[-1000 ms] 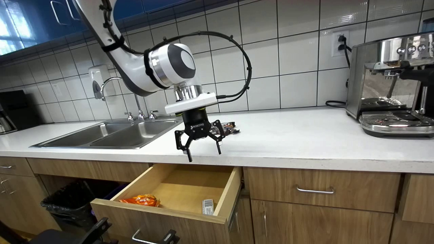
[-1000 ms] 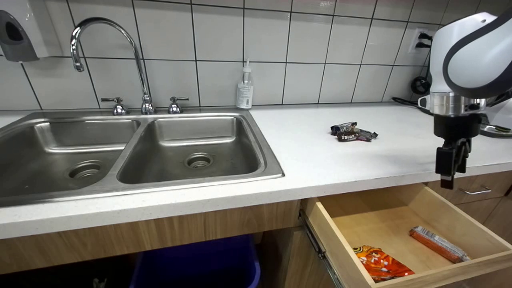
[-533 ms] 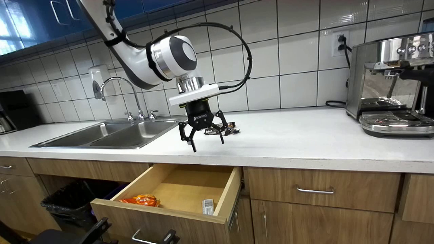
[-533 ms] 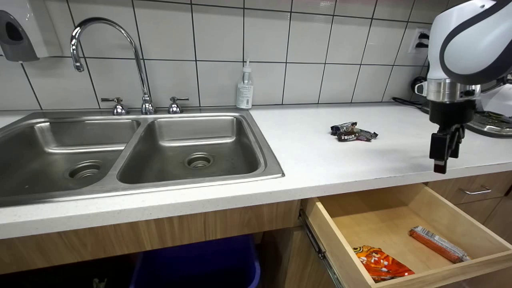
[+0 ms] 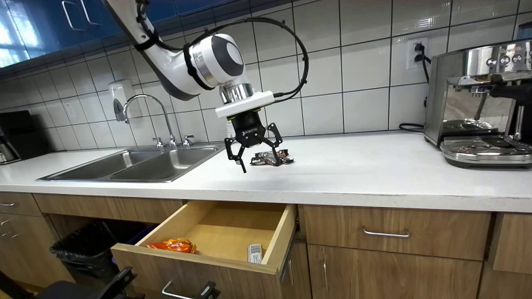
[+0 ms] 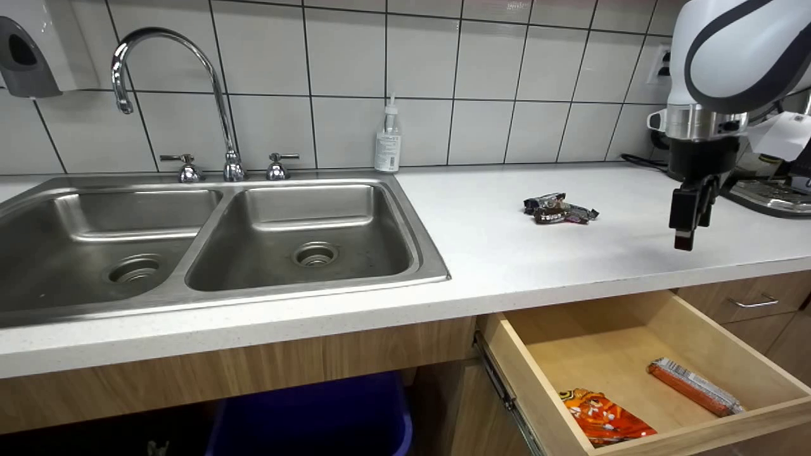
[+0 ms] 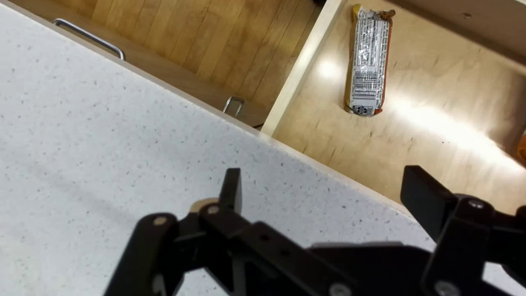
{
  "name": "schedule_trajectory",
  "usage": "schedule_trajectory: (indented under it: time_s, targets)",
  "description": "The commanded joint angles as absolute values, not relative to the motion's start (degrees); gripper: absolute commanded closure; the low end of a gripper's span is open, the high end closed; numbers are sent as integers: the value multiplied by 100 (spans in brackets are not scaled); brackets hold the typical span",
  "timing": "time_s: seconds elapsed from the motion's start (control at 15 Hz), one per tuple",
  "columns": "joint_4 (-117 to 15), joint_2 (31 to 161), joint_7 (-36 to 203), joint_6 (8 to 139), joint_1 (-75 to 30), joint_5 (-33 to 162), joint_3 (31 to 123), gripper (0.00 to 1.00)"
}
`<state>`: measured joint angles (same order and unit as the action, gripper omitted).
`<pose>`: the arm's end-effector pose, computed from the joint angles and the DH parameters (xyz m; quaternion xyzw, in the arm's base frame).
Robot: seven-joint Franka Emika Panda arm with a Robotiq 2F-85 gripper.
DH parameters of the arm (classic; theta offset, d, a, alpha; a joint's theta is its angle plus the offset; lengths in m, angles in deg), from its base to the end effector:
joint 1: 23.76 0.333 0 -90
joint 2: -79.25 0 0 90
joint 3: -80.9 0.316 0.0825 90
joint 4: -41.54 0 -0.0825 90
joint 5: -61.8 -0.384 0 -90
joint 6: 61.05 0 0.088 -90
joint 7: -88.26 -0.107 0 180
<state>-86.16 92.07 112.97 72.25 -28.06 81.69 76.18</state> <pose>0.5256 -0.0897 0.2628 0.9553 0.2593 -0.0968 0.1034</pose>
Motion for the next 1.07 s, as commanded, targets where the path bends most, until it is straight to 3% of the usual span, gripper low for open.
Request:
schedule_trajectory:
  time_s: [0.0,1.0]
  targets:
    - [-8170,9393,11686,6912,-2836,8239,7715,0]
    - [-7137,10013,12818,6506,-2752,8292,7972,0]
